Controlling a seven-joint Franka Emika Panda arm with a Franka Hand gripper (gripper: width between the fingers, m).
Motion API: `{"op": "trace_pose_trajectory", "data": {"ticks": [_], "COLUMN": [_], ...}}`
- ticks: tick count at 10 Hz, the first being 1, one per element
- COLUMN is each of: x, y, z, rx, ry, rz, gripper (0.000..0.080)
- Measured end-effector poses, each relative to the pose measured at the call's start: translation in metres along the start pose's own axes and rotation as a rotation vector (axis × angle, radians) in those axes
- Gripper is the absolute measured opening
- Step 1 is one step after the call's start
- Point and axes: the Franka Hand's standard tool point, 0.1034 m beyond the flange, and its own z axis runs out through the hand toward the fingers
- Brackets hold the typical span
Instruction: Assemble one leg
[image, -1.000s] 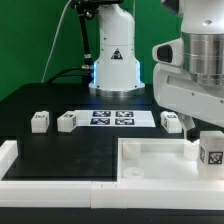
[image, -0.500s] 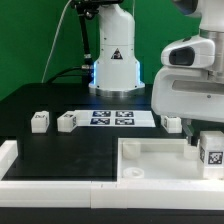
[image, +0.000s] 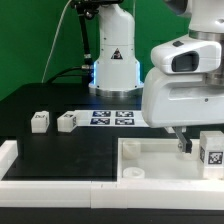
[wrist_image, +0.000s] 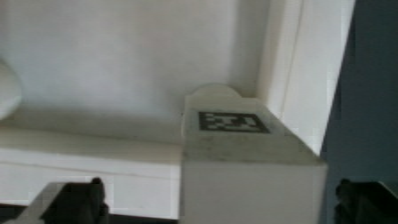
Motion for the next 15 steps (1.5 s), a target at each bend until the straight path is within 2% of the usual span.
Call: {"op": "trace_pose_trajectory", "data": {"ticks": [2,4,5,6,7,10,11,13,14,15], "x": [0.0,0.0,0.0,0.0,0.0,0.0,-0.001,-0.003,-0.004,-0.006], "y": [0.0,0.0,0.0,0.0,0.0,-0.001,0.002,0.011,0.016,0.022], "z": [0.0,0.0,0.0,0.0,0.0,0.0,0.0,0.0,-0.001,-0.001], "rx": [0.0,0.0,0.001,0.001,0.001,0.016,0.017,0.006,-0.005,-0.028], "ry": [0.0,0.0,0.0,0.0,0.0,-0.002,-0.007,-0.017,-0.021,-0.02], "rz": [0.008,0.008,0.015,0.045,0.044,0.369,0.503,0.683,0.772,0.892], "gripper": [0.0649,0.0392,0.0392,0.0291,0.0291,0.0291,0.0291,0.0294,0.0294,0.0301]}}
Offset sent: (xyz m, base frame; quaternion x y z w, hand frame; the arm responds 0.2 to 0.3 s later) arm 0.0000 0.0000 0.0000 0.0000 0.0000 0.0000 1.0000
